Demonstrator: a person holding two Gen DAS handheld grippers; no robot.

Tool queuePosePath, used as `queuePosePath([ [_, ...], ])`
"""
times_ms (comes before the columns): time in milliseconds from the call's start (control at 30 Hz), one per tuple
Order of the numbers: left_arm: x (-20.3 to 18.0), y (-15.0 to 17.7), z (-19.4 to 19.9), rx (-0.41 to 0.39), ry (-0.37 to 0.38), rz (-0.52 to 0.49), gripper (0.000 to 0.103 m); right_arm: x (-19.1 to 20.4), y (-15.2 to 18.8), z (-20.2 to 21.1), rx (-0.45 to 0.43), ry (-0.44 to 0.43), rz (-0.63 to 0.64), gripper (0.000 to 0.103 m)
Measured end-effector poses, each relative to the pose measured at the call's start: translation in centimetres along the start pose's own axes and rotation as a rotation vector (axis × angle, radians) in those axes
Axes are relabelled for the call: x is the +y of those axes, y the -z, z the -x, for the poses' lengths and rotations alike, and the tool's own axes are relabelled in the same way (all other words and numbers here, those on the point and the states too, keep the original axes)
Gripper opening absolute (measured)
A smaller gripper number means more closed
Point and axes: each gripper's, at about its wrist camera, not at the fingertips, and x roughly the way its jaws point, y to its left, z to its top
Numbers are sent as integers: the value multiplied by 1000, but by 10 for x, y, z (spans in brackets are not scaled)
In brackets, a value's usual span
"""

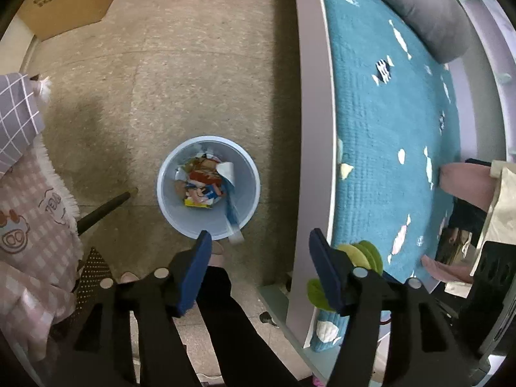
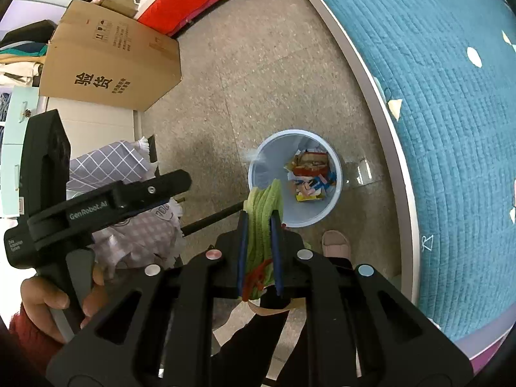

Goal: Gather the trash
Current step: 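Carry both items over the blue bucket and open both tools to drop them, then move both open tools back over the table toward the remaining trash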

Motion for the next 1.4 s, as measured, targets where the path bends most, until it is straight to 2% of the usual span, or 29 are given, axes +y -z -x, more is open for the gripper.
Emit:
queuePosePath([
  [367, 35, 10, 6, 6, -60, 94, 69, 12, -11, -25, 47, 5, 38, 16],
  [667, 46, 18, 36, -84, -52, 116, 69, 47, -24, -34, 40, -2, 107, 18],
  [733, 48, 20, 42, -96, -48, 118, 69, 52, -26, -36, 40, -1, 117, 31],
  [767, 48, 21, 44, -99, -46, 119, 69, 53, -27, -37, 38, 6, 121, 52],
  [800, 49, 22, 46, -102, -44, 119, 69, 56, -27, -36, 31, 22, 127, 61],
  [1033, 60, 31, 60, -123, -24, 132, 70, 62, -19, -34, 36, 39, 127, 61],
  [1133, 60, 36, 71, -143, -5, 124, 70, 67, -12, -24, 10, 48, 131, 61],
  [1267, 58, 45, 98, -212, 67, 99, 70, 80, -4, -2, -33, 35, 154, 61],
  [1400, 55, 55, 131, -287, 82, 58, 70, 103, 3, 26, -97, 12, 187, 62],
])
